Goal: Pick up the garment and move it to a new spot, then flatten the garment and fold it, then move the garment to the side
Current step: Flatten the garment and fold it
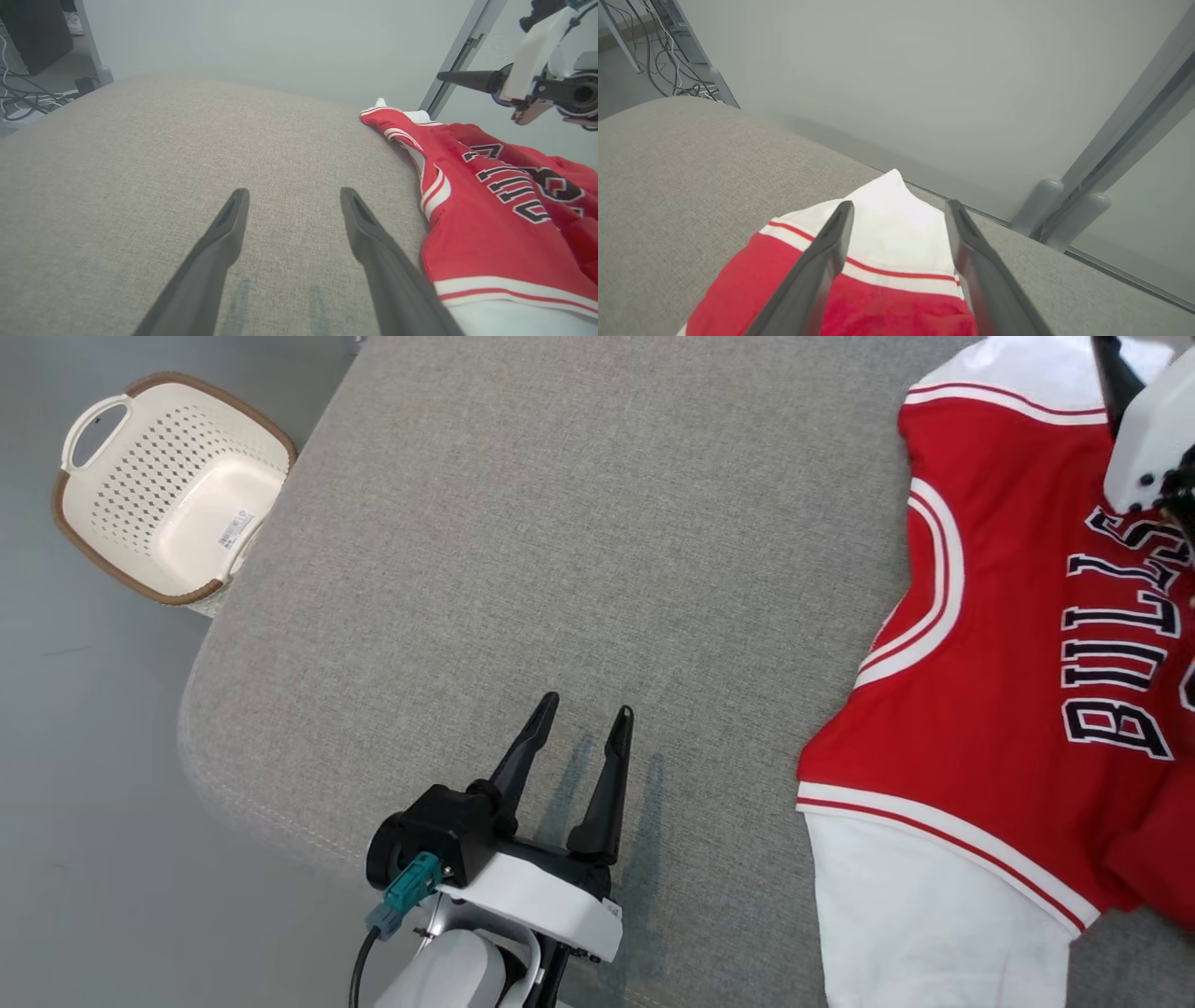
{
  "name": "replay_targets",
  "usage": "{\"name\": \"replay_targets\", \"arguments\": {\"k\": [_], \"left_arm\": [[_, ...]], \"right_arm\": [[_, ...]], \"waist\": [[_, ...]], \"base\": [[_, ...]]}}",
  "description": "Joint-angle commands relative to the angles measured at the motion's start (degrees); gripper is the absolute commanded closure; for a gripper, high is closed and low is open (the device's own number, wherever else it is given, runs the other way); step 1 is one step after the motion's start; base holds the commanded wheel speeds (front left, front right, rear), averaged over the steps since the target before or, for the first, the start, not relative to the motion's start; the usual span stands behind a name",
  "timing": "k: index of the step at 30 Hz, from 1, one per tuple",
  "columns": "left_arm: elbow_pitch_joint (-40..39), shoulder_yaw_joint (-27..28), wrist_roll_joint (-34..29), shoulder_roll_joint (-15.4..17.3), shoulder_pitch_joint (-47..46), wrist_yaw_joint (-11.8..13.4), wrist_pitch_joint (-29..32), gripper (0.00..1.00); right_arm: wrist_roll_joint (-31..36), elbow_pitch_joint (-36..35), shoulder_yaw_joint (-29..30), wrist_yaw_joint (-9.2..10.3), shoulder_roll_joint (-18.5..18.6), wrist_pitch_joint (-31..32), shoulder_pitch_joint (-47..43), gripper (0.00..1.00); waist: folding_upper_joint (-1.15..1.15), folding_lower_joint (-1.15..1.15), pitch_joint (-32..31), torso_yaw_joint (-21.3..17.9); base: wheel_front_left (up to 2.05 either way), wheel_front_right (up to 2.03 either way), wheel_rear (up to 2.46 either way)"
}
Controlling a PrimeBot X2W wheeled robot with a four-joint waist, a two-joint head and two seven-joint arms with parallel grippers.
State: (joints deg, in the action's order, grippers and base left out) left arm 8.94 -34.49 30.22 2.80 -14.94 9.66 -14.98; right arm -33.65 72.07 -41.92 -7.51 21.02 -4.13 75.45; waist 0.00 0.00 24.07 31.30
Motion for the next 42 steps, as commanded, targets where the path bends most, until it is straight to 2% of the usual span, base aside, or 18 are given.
{"name": "replay_targets", "arguments": {"k": [1, 6, 12, 18, 22, 27, 35, 42], "left_arm": [[0.2, 0.7, -0.6, 0.2, -1.2, 0.1, -0.2, 0.0], [1.2, 3.5, -2.3, 0.3, -1.2, -0.2, -0.2, 0.0], [2.6, 7.8, -5.3, 0.2, -0.1, -1.3, -0.2, 0.0], [3.7, 11.6, -7.5, 0.3, 1.4, -2.6, -0.2, 0.0], [4.0, 13.1, -8.3, 0.2, 2.1, -3.0, -0.2, 0.0], [4.7, 15.1, -9.1, 0.3, 3.7, -3.6, -0.2, 0.0], [7.3, 17.0, -10.2, 0.2, 6.4, -4.8, -0.2, 0.0], [12.1, 16.1, -10.2, 0.2, 8.0, -5.9, -0.2, 0.0]], "right_arm": [[0.1, 0.2, -0.4, 0.04, 0.1, -0.2, -1.3, 0.0], [-2.2, -3.0, -1.3, 0.04, -1.4, -3.6, -4.6, 0.0], [-6.6, -9.2, -1.8, 0.04, -1.2, -8.2, -9.9, 0.0], [-10.5, -15.7, 0.8, 0.04, 0.6, -10.9, -17.6, 0.0], [-10.7, -19.6, 4.2, 0.04, 1.8, -11.2, -22.6, 0.0], [-7.6, -28.3, 15.0, 0.04, 1.4, -11.1, -34.0, 0.0], [0.1, -38.1, 30.3, 0.03, -5.8, -11.2, -52.1, 0.0], [4.8, -42.3, 36.3, 0.03, -11.6, -11.2, -61.2, 0.0]], "waist": [[0.0, 0.0, -1.0, -1.4], [0.0, 0.0, -3.9, -5.8], [0.0, 0.0, -7.9, -12.5], [0.0, 0.0, -11.5, -18.5], [0.0, 0.0, -12.8, -20.7], [0.0, 0.0, -14.4, -24.1], [0.0, 0.0, -16.7, -27.9], [0.0, 0.0, -17.7, -29.8]], "base": [[0.0, 0.0, 0.0], [0.0, 0.0, 0.0], [0.0, 0.0, 0.0], [0.0, 0.0, 0.0], [0.0, 0.0, 0.0], [0.0, 0.0, 0.0], [0.0, 0.0, 0.0], [0.0, 0.0, 0.0]]}}
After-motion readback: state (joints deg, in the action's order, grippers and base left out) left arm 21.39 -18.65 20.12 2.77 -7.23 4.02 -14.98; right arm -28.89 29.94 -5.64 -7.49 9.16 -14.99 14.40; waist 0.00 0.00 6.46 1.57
